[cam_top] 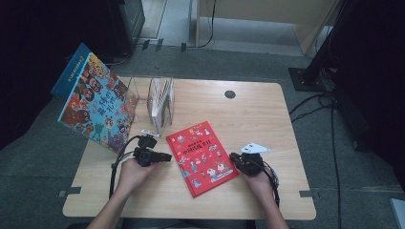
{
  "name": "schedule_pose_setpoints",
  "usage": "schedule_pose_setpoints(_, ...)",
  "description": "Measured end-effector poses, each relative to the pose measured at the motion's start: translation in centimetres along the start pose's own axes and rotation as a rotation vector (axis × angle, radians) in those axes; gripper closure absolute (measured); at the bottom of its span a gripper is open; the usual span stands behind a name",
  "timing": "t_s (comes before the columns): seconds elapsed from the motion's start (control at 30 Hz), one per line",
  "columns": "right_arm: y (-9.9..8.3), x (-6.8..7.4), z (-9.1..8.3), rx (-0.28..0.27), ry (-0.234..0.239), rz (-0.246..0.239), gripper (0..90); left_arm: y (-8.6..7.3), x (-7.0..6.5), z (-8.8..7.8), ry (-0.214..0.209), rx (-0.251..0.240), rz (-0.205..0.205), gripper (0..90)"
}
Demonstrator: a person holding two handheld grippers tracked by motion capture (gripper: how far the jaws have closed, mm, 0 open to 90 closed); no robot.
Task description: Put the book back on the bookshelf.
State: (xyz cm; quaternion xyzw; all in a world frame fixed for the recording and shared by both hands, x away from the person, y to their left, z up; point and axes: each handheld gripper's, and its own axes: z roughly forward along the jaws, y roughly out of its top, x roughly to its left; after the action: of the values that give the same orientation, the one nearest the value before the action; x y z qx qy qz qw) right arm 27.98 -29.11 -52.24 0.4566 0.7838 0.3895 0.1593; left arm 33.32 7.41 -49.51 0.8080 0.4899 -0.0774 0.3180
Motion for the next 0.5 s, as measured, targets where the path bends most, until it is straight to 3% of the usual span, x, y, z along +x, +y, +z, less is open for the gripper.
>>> schedule_pose_setpoints(0.5,-0.4,0.9,-0.3,-0.005,-0.012,0.011,83.6,0.6,-0.3,1.4,-0.015,-0.021,-0.002,77.7)
